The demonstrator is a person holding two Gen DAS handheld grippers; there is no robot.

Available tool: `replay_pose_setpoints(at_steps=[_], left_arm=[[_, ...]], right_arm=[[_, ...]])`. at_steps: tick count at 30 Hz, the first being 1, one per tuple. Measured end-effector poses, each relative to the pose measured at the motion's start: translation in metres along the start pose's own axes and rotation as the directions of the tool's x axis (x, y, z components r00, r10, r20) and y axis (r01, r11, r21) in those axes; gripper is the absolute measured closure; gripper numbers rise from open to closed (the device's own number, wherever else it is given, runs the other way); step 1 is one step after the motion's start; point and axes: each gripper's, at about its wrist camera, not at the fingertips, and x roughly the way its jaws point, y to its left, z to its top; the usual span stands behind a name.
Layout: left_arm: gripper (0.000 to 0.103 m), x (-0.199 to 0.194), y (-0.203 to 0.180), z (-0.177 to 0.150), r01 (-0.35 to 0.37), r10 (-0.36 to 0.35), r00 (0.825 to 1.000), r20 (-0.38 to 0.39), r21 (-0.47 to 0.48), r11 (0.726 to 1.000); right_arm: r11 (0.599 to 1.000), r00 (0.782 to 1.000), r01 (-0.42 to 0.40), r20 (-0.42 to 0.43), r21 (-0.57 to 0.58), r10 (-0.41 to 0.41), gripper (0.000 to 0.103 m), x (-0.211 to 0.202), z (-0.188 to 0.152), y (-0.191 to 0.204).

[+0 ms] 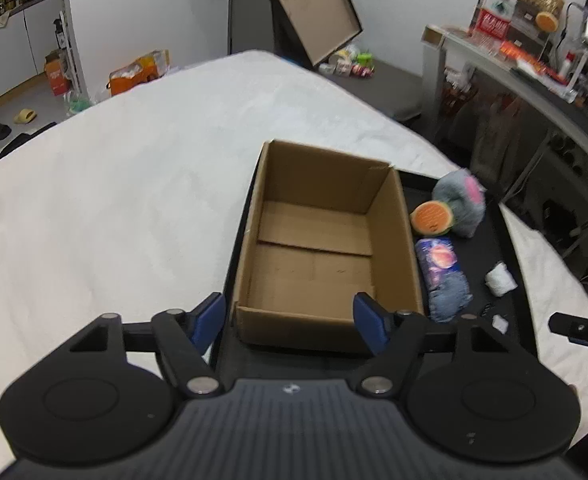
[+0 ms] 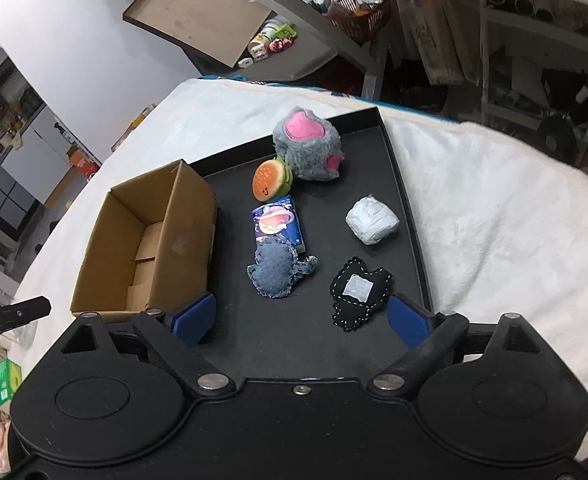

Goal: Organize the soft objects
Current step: 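Move the left tool to the cardboard box and grip its wall, then grasp the black felt patch with the right tool while the left tool holds the box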

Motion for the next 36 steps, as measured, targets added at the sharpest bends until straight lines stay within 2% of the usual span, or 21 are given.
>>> replay_pose_setpoints(at_steps=[5,8,14,16,23,30,31,36], left_arm=[[0.042,0.018,0.008,0.004,-0.023,0.022,0.999,-0.028,-0.017,1.0],[0.051,0.03,0.012,0.005,-0.028,0.027,0.999,-0.047,-0.023,0.999],[0.06,0.054,0.017,0.007,-0.066,0.063,0.995,-0.077,-0.037,0.997],[0.068,0.061,0.018,0.006,-0.067,0.064,0.994,-0.091,-0.033,0.997],[0.072,0.076,0.018,0.004,-0.078,0.074,0.992,-0.102,-0.031,0.996],[0.088,0.081,0.025,0.003,-0.078,0.074,0.994,-0.083,-0.039,0.996],[0.094,0.08,0.026,0.003,-0.072,0.069,0.994,-0.079,-0.037,0.997],[0.094,0.074,0.03,-0.001,-0.036,0.033,0.996,-0.086,-0.041,0.999]], right_arm=[[1.0,1.0,-0.013,-0.004,0.017,0.013,0.011,0.018,-0.001,-0.006],[1.0,1.0,0.004,-0.006,0.023,-0.004,0.013,0.029,-0.001,-0.008],[0.999,0.998,0.052,-0.03,0.01,-0.052,0.025,0.053,0.0,-0.014],[0.999,0.998,0.046,-0.048,0.029,-0.045,0.032,0.061,0.0,-0.018],[0.997,0.995,0.072,-0.076,0.026,-0.07,0.032,0.081,0.001,-0.018],[0.992,0.988,0.126,-0.094,-0.001,-0.126,0.032,0.097,-0.001,-0.017],[0.991,0.987,0.132,-0.095,-0.01,-0.132,0.032,0.099,-0.001,-0.015],[0.986,0.982,0.158,-0.101,-0.051,-0.163,0.032,0.107,-0.002,-0.01]])
